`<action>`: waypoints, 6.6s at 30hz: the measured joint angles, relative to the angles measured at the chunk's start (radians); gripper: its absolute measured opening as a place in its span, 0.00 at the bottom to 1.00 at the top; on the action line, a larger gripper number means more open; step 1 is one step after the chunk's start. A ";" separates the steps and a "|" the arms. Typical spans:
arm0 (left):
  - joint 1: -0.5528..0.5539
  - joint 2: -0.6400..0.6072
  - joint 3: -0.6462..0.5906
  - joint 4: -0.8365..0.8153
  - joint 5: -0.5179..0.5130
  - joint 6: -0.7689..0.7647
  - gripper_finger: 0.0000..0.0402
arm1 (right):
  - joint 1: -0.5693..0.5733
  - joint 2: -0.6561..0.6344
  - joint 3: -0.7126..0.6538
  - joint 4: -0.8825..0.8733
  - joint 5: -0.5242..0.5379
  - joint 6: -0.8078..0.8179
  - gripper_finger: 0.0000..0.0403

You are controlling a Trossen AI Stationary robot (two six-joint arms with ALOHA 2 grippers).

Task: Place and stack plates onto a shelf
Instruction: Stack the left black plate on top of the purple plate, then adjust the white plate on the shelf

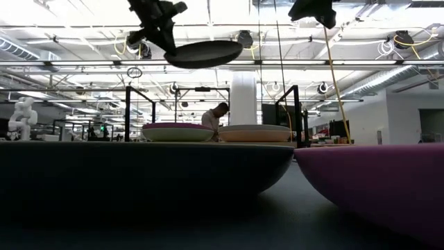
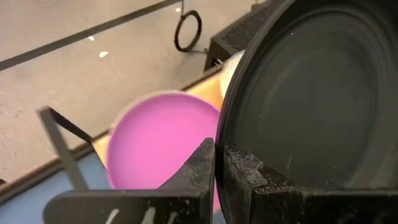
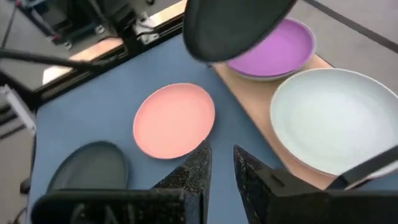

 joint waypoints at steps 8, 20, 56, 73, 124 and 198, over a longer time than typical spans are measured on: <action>0.197 0.000 0.000 0.014 0.098 0.169 0.06 | -0.020 0.000 0.000 0.058 0.043 0.137 0.14; 0.369 0.059 0.000 0.172 0.201 0.456 0.06 | -0.048 0.000 0.000 0.191 0.179 0.237 0.14; 0.380 0.505 0.534 -0.299 0.275 0.845 0.02 | -0.047 0.004 0.000 0.345 0.282 0.237 0.14; 0.354 0.622 0.534 -0.411 0.255 0.832 0.04 | -0.047 0.005 0.000 0.343 0.280 0.262 0.14; 0.082 0.540 0.533 -0.492 0.392 0.710 0.19 | -0.044 0.005 0.000 0.338 0.273 0.251 0.14; 0.115 0.552 0.026 0.011 0.174 0.367 0.19 | -0.044 0.005 0.000 0.342 0.269 0.262 0.14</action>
